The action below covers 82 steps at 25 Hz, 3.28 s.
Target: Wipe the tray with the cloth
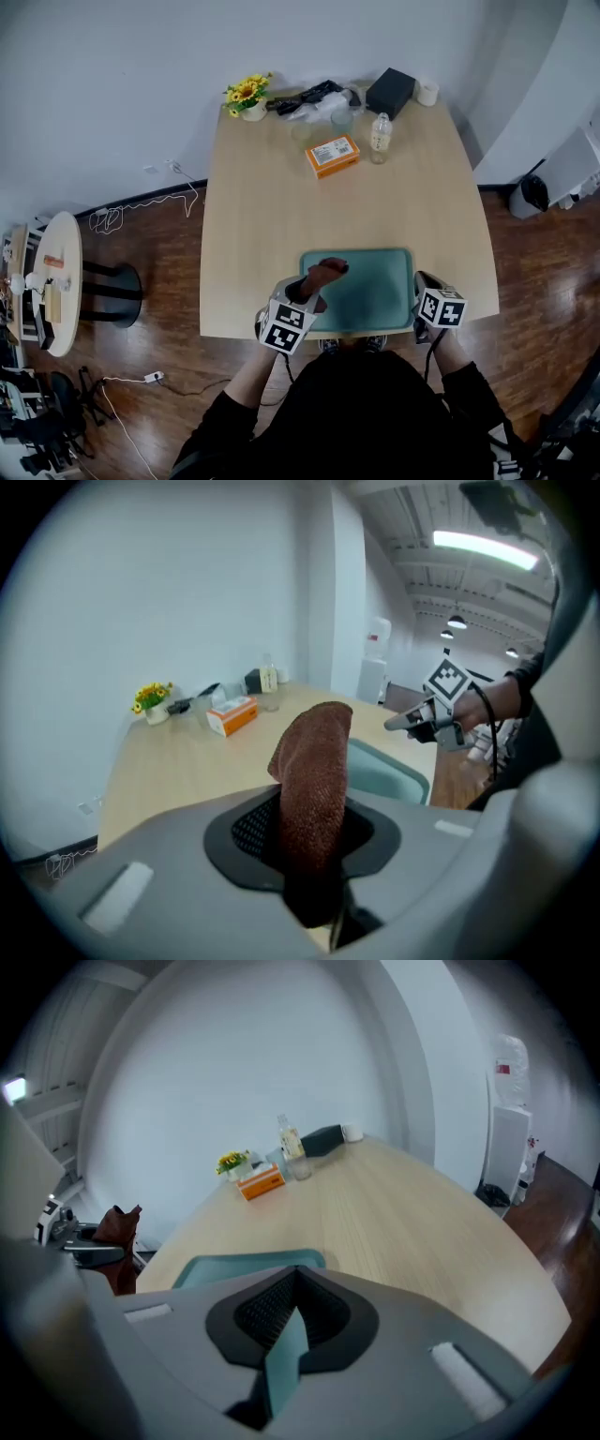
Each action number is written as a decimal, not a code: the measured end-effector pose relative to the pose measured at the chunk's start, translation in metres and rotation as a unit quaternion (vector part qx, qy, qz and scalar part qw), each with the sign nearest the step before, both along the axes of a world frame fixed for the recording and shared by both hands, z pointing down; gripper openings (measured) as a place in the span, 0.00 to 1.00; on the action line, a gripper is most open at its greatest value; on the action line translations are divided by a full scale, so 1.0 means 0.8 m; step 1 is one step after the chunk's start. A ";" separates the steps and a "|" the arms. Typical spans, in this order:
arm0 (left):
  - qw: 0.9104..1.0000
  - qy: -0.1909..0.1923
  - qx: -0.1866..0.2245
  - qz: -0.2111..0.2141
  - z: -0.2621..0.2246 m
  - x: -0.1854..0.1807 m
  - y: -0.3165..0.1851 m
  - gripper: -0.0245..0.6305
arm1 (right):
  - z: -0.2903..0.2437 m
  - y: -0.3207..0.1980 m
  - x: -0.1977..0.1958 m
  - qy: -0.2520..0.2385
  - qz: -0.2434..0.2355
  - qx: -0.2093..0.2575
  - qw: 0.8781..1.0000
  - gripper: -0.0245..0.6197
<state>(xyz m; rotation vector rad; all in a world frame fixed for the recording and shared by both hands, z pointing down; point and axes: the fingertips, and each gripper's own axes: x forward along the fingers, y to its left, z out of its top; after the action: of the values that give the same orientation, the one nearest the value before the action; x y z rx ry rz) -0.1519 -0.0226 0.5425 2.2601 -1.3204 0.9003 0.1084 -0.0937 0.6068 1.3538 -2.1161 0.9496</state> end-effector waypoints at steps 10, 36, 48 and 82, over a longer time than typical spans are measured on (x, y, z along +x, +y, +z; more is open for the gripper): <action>0.972 0.124 0.192 -0.045 -0.209 0.031 0.001 0.15 | -0.259 0.010 -0.071 -0.083 -0.071 0.242 0.964 0.04; 0.937 0.059 -0.105 -0.328 0.178 -0.212 0.070 0.25 | -0.332 0.028 -0.087 -0.111 -0.080 0.320 0.937 0.04; 0.942 0.156 0.210 -0.211 -0.178 -0.113 -0.002 0.28 | -0.331 0.029 -0.089 -0.117 -0.083 0.313 0.939 0.04; 0.946 0.201 0.238 -0.087 -0.258 0.053 -0.002 0.22 | -0.343 0.036 -0.105 -0.106 -0.100 0.344 0.928 0.04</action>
<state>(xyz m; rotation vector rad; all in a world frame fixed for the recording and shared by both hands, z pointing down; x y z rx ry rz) -0.1097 -0.0242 0.3358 2.4350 -1.6250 0.0397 0.0244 -0.0650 0.3326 1.3251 -2.8489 0.2672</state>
